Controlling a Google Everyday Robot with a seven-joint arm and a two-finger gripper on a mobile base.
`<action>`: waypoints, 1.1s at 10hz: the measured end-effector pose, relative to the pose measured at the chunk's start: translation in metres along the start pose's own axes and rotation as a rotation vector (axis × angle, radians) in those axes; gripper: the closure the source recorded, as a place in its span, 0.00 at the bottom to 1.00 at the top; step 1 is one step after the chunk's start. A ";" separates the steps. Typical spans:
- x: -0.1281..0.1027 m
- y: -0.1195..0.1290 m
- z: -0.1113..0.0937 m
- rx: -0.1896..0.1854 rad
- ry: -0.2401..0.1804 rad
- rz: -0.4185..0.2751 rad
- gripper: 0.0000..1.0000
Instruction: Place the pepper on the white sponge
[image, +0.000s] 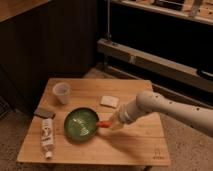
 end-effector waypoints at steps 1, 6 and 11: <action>0.004 -0.002 -0.001 0.000 -0.003 0.005 0.83; 0.001 -0.019 0.011 0.007 -0.026 0.007 0.83; -0.006 -0.044 0.016 0.022 -0.038 0.006 0.83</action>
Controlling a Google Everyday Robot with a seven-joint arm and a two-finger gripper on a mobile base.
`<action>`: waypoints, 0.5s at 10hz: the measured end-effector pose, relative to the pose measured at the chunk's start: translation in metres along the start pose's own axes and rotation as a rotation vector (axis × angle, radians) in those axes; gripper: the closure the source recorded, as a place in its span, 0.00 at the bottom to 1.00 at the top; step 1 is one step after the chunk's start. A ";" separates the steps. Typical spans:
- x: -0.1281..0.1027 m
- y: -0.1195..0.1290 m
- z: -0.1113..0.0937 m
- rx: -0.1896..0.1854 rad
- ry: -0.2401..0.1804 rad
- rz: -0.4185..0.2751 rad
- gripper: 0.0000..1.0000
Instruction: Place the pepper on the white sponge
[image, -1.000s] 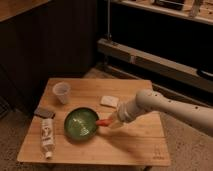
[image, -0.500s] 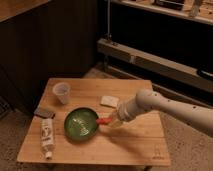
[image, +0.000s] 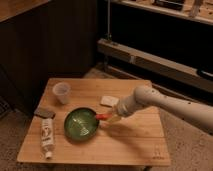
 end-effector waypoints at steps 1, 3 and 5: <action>0.001 -0.009 0.000 0.004 -0.008 0.007 0.83; 0.000 -0.016 0.000 0.010 -0.016 0.014 0.83; -0.001 -0.025 -0.002 0.027 -0.026 0.023 0.83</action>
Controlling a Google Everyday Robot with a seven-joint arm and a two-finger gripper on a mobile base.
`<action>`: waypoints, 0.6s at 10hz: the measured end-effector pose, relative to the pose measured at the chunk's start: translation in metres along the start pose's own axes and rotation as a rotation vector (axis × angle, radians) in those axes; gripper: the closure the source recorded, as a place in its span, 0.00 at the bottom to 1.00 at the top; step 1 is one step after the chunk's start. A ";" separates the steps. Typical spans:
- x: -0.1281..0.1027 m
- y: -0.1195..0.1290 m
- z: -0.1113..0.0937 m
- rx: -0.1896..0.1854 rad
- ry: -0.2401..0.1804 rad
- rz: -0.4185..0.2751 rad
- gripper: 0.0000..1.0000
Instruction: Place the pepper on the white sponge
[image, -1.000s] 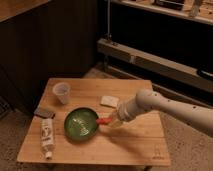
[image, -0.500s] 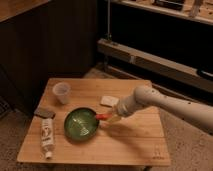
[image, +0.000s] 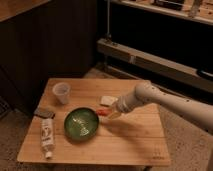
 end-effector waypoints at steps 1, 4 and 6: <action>-0.001 -0.004 0.000 0.007 -0.002 0.002 0.83; -0.002 -0.014 0.001 0.021 -0.006 0.009 0.83; -0.002 -0.020 0.001 0.030 -0.010 0.015 0.83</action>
